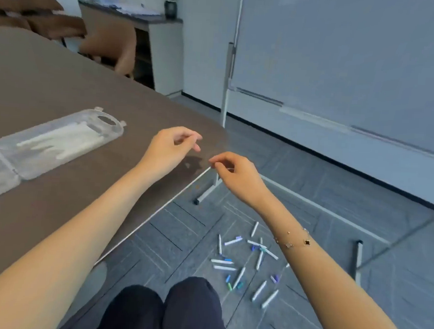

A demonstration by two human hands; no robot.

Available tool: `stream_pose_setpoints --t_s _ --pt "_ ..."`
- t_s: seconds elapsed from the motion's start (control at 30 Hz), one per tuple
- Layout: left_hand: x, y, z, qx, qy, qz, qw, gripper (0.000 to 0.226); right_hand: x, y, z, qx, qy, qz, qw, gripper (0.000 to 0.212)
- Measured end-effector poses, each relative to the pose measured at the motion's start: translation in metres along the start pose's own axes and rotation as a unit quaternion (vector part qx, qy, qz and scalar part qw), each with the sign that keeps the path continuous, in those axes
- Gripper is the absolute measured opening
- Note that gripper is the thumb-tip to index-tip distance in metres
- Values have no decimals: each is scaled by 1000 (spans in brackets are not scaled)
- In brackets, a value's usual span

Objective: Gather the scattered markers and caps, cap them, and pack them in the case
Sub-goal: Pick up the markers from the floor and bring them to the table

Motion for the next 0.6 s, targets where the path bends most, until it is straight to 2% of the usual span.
stream_pose_setpoints --t_s 0.13,0.3,0.47,0.6 --pt "78 -28 -41 38 122 -6 992 20 -56 -66 -61 61 -57 -16 996 23" --pt "172 -27 -60 35 204 -12 978 17 -92 -139 -101 132 -101 -5 986 24" --pt "248 7 -47 -11 248 -2 969 19 -94 -214 -92 187 -106 7 977 25" --pt "298 59 -23 -57 262 2 963 20 -68 -278 -70 241 -92 27 966 25"
Point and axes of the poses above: each hand's wrist, its own z-axis towards the middle knuckle, its own x-axis out of the palm, y = z × x, the point moved 1 cm from there along z, towards the middle knuckle, and after that the axes turned 8 degrees about -y, right-handed, at the moved point
